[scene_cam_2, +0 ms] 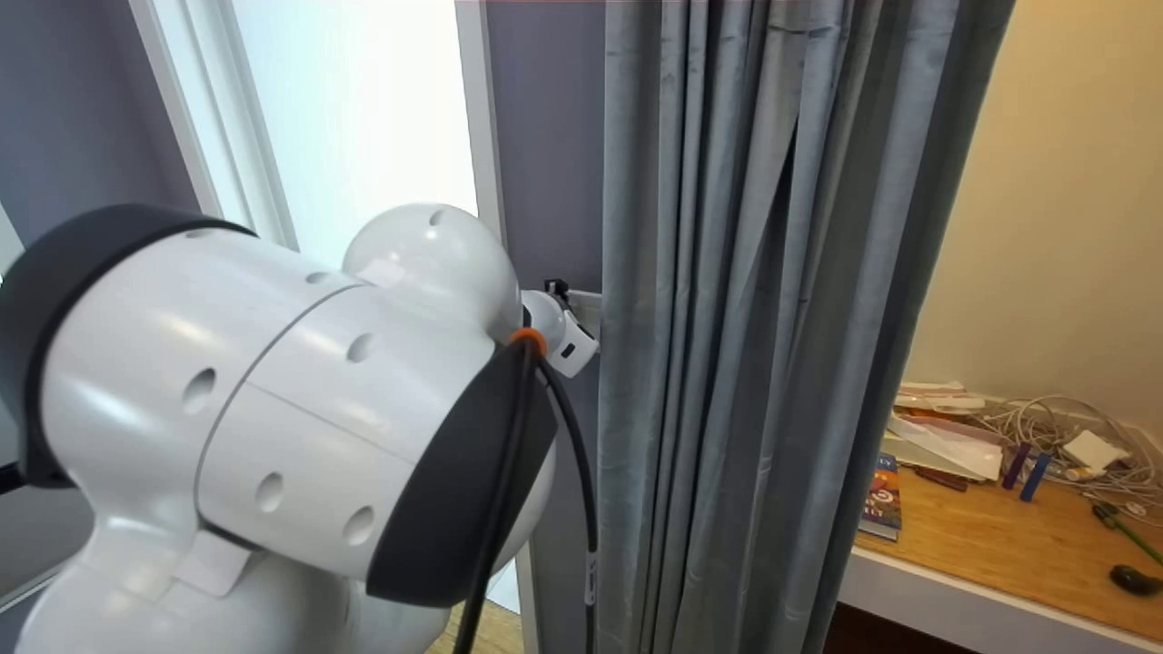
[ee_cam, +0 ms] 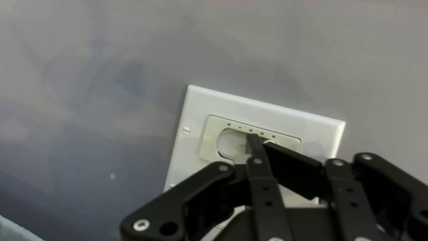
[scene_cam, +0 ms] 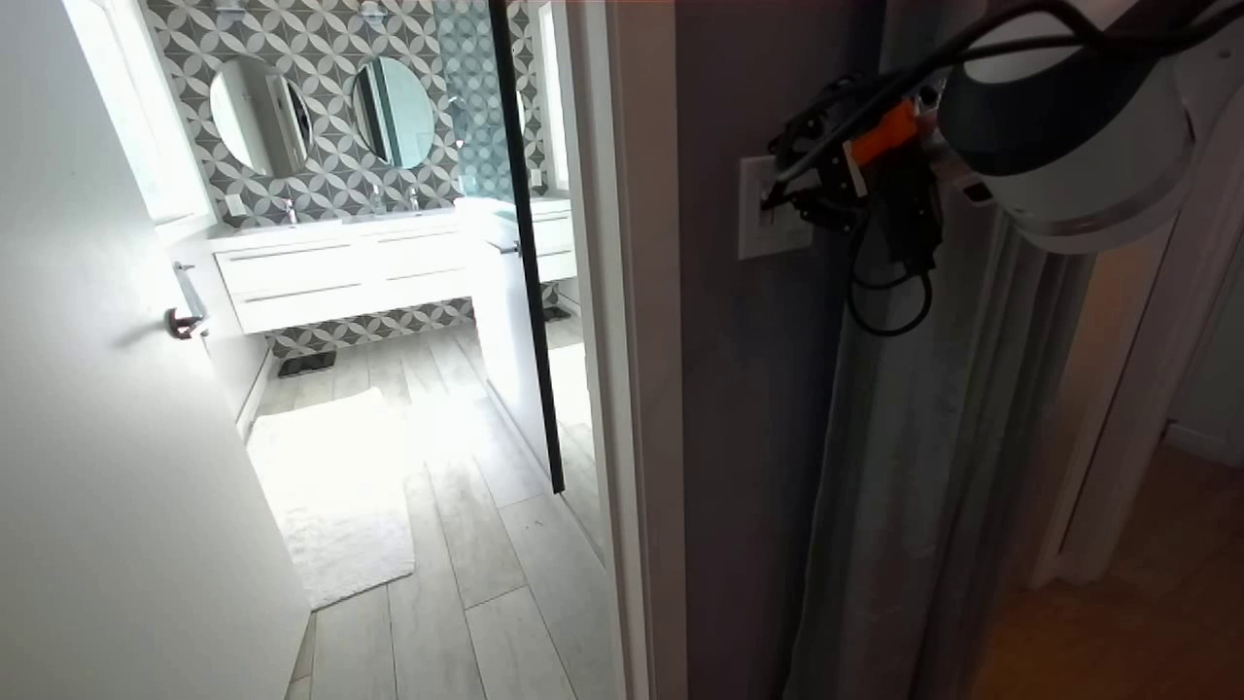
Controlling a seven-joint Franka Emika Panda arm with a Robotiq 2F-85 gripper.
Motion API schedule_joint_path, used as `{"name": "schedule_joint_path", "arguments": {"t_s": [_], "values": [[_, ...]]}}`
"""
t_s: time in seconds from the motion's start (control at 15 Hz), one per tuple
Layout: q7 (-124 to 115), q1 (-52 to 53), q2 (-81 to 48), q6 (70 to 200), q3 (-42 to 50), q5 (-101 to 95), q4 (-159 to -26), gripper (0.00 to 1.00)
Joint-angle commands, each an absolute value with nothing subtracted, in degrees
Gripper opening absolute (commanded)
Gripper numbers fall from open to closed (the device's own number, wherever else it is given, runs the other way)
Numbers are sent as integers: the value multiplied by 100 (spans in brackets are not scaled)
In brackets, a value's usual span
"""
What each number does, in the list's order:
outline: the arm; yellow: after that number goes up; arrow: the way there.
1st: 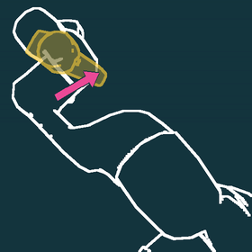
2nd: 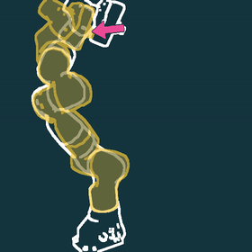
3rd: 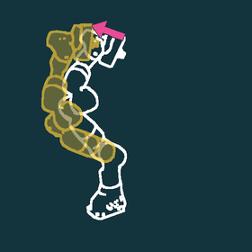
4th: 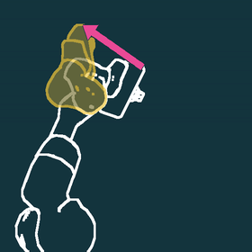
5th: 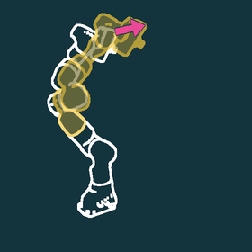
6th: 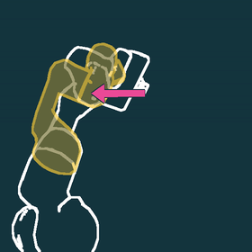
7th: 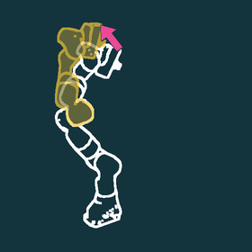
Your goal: Flip the left light switch
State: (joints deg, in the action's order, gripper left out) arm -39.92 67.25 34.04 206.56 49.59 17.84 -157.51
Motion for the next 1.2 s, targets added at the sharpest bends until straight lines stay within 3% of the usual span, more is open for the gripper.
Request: {"name": "schedule_joint_path", "arguments": {"t_s": [0.0,0.27,0.47,1.0,1.13], "values": [[-3879,6751,3418,20658,4872,1665,-15472,31],[-3709,6567,3457,20394,4647,1755,-15455,35],[-3661,6280,3442,20170,4423,1855,-15468,27],[-3780,5382,3458,19479,3627,1921,-15477,30],[-3801,5267,3462,19447,3496,1905,-15465,23]]}}
